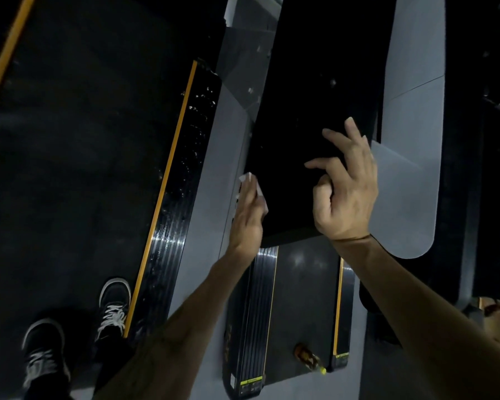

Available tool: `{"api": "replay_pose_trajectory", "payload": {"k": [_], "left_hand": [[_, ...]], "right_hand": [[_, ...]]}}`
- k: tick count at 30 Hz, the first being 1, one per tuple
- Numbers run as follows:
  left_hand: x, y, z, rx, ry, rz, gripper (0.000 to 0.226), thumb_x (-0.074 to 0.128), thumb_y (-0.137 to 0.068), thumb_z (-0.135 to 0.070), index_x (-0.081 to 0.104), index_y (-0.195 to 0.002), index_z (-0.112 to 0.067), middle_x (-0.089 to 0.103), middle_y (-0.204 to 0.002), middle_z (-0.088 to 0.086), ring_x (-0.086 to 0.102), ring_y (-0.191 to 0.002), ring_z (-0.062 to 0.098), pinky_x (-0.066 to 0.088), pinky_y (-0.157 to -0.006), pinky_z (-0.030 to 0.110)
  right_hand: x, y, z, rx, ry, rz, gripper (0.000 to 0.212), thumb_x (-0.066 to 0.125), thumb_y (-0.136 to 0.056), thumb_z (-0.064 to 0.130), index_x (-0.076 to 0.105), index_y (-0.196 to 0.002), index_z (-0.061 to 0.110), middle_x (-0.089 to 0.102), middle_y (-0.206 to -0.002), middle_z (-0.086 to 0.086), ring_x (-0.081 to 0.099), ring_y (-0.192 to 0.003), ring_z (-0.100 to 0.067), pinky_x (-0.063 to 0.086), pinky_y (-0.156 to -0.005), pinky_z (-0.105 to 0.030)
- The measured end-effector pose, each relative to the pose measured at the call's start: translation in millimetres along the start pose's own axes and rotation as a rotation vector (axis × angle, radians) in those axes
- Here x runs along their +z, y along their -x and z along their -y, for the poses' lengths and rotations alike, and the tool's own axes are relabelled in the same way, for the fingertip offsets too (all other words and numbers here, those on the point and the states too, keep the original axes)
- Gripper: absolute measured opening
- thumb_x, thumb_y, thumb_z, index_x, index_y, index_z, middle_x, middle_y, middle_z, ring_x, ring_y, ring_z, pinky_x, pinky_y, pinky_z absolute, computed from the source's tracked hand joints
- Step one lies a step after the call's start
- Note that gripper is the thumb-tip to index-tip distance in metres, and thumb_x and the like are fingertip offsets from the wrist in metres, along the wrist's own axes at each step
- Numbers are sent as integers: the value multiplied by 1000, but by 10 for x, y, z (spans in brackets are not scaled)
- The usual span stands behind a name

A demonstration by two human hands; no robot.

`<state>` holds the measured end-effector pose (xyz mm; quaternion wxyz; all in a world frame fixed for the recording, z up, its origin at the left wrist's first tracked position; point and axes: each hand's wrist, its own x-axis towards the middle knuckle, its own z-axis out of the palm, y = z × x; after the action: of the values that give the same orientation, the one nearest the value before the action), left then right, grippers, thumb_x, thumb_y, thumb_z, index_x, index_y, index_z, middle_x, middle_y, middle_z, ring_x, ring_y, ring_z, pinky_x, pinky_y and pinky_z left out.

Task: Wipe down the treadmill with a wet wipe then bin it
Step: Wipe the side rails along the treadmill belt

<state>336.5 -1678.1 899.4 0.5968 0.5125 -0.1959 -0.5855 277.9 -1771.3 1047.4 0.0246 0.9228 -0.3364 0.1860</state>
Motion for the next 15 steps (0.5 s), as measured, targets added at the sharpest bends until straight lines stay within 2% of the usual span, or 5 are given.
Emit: {"api": "replay_pose_trajectory", "payload": {"k": [3,9,12,14,15], "left_hand": [[-4,73,-32,85,-41,46,58,34,-110,-34,13,-164,-25,5,-170,-15,4,-149,-16,26,-117,12],[-69,-532,-255,30,-71,32,59,29,-112,-45,7,-165,-30,0,-173,-9,2,-157,7,11,-130,47],[-89,-573,-172,-16,-59,-11,70,31,-104,-64,12,-164,-34,23,-170,-3,29,-153,16,34,-122,47],[-83,-411,-110,-19,-10,-47,80,35,-96,-74,21,-159,-25,52,-146,-1,56,-130,12,51,-103,39],[-76,-311,-67,-5,2,-51,84,36,-95,-75,25,-156,-19,55,-135,-3,59,-121,9,52,-100,39]], "right_hand": [[5,-4,4,-3,1,-2,32,45,-78,12,73,-88,2,64,-132,-17,42,-144,-40,34,-114,-62],[1,-10,5,4,-1,4,33,45,-78,14,73,-91,3,64,-132,-17,42,-144,-39,33,-115,-61],[0,-1,-1,1,-9,2,33,45,-79,14,73,-90,3,64,-132,-17,41,-145,-39,32,-116,-61],[3,-5,-1,-2,-8,4,32,45,-79,13,73,-91,3,64,-132,-17,41,-145,-39,32,-117,-60],[4,-3,0,1,-9,6,33,45,-78,13,73,-91,2,64,-132,-17,42,-145,-39,32,-116,-61]]}}
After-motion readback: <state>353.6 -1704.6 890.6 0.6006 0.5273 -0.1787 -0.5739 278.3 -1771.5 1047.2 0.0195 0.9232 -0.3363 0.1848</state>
